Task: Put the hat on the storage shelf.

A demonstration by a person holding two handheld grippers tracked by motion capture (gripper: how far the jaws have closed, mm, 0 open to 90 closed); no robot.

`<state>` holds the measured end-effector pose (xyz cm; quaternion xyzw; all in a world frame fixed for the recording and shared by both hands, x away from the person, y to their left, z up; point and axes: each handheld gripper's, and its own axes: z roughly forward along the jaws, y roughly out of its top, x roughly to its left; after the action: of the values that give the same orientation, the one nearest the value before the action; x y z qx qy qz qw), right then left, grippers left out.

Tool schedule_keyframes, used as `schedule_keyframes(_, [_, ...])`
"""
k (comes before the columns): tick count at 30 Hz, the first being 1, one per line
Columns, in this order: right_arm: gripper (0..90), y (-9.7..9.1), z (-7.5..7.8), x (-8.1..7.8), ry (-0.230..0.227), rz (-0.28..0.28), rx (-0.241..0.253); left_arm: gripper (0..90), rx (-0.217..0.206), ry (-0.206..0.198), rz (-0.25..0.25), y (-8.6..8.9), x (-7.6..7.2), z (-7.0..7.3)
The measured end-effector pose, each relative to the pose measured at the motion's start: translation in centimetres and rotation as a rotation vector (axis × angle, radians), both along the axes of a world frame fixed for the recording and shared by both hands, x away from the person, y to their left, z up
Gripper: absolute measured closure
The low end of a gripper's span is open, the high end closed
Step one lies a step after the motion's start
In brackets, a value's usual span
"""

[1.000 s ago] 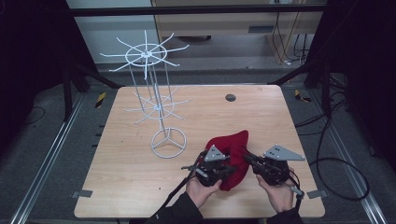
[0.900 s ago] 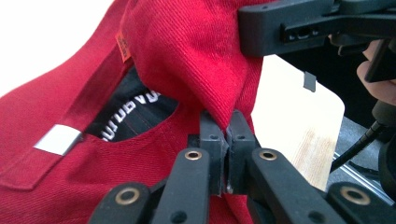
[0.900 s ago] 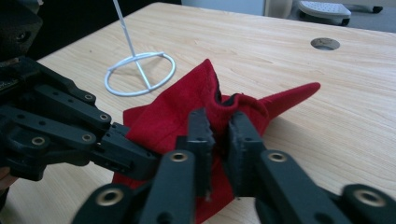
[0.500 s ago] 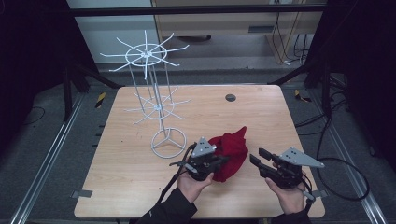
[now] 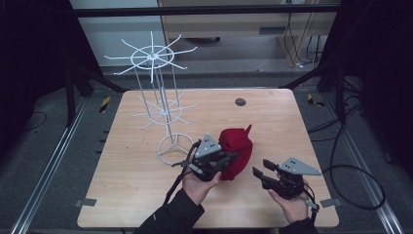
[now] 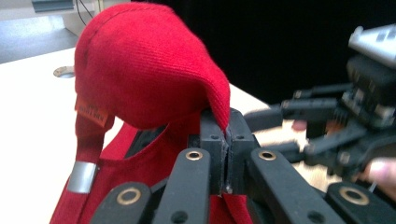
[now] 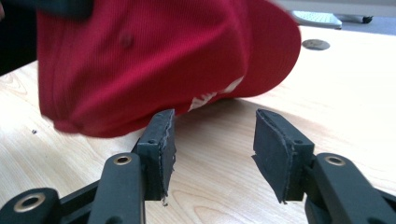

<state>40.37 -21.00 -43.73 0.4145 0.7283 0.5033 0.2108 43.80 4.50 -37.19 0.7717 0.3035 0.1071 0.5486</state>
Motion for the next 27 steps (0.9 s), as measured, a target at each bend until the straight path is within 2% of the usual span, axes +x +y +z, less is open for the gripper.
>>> schedule_keyframes(7, [47.2,1.2,-1.0,0.1,0.004,0.036,-0.001,88.3,-0.038,-0.012,0.033,0.2,0.6,1.1])
schedule_keyframes(16, [35.1,4.2,-2.0,-0.2,0.003,0.106,0.016,88.3,-0.056,-0.018,0.07,0.1,1.4,1.7])
schedule_keyframes(21, [33.2,6.1,-2.6,-0.1,0.009,0.142,0.034,88.3,-0.054,-0.023,0.076,-0.2,1.5,2.1])
schedule_keyframes(26, [35.2,7.0,-2.8,0.3,-0.013,0.119,0.037,88.3,-0.061,-0.023,0.072,-0.5,1.6,2.4])
schedule_keyframes(27, [37.2,7.0,-2.8,0.4,-0.013,0.103,0.055,88.3,-0.062,-0.023,0.071,-0.6,1.5,2.4])
